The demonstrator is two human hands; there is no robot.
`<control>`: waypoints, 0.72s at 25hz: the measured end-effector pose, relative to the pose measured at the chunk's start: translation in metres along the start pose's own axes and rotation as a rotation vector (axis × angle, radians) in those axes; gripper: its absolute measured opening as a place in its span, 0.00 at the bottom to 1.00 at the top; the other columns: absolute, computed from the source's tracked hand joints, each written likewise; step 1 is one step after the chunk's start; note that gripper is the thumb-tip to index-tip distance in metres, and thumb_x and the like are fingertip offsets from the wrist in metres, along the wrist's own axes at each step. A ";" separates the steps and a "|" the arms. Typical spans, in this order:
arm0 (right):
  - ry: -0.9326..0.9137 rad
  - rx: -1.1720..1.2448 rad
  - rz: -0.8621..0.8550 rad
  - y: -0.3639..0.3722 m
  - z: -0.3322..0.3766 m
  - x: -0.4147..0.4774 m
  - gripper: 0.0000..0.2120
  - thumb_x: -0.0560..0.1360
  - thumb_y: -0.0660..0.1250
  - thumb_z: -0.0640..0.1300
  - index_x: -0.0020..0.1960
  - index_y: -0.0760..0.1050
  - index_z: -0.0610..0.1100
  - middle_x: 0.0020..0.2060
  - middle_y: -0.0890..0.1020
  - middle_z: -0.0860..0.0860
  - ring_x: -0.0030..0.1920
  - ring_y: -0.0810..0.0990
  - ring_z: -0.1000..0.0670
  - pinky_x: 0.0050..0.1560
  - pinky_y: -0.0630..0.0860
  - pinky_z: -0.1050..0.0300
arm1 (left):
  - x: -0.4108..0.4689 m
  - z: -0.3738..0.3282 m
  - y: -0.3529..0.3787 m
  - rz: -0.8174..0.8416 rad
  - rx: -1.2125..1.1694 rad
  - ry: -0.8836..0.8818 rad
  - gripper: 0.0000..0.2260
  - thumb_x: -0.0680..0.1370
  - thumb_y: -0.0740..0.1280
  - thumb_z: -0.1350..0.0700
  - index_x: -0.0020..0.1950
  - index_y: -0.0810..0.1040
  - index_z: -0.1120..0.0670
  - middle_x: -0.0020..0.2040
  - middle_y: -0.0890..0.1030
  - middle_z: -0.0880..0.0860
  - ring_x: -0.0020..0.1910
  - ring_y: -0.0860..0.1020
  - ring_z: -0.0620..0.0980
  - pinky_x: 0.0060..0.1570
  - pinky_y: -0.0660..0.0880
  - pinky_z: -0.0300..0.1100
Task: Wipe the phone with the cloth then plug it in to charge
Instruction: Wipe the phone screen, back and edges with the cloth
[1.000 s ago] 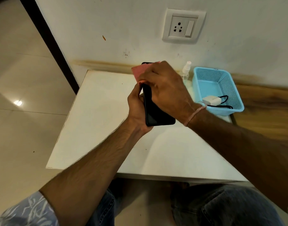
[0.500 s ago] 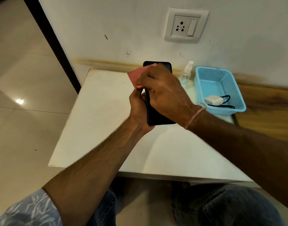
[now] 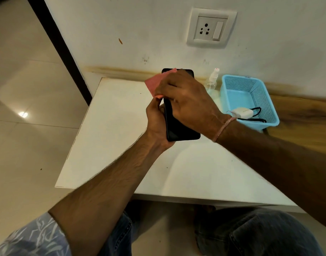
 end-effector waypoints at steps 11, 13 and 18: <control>-0.036 -0.007 0.002 0.005 0.004 0.002 0.09 0.72 0.65 0.31 0.49 0.81 0.37 0.48 0.82 0.43 0.54 0.77 0.40 0.53 0.75 0.48 | 0.005 0.002 0.001 0.074 -0.164 0.031 0.20 0.82 0.59 0.49 0.46 0.87 0.58 0.44 0.85 0.55 0.46 0.85 0.52 0.48 0.80 0.43; -0.025 -0.046 -0.007 -0.004 -0.011 0.009 0.08 0.73 0.65 0.34 0.50 0.81 0.38 0.48 0.82 0.43 0.52 0.77 0.42 0.51 0.74 0.52 | 0.004 0.002 0.003 0.103 -0.111 0.009 0.20 0.81 0.61 0.46 0.47 0.87 0.57 0.44 0.85 0.56 0.45 0.85 0.54 0.47 0.80 0.46; 0.243 -0.070 -0.023 -0.010 -0.051 0.028 0.12 0.78 0.63 0.45 0.56 0.80 0.39 0.51 0.80 0.42 0.53 0.76 0.42 0.54 0.71 0.53 | 0.000 0.004 0.006 0.103 0.060 -0.060 0.27 0.81 0.56 0.36 0.54 0.86 0.55 0.48 0.84 0.60 0.43 0.82 0.60 0.50 0.79 0.53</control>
Point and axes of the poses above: each hand's wrist, its own x-axis towards the middle knuckle, its own y-axis out of the palm, z = x × y, the point moved 3 cm from there along x, towards the middle knuckle
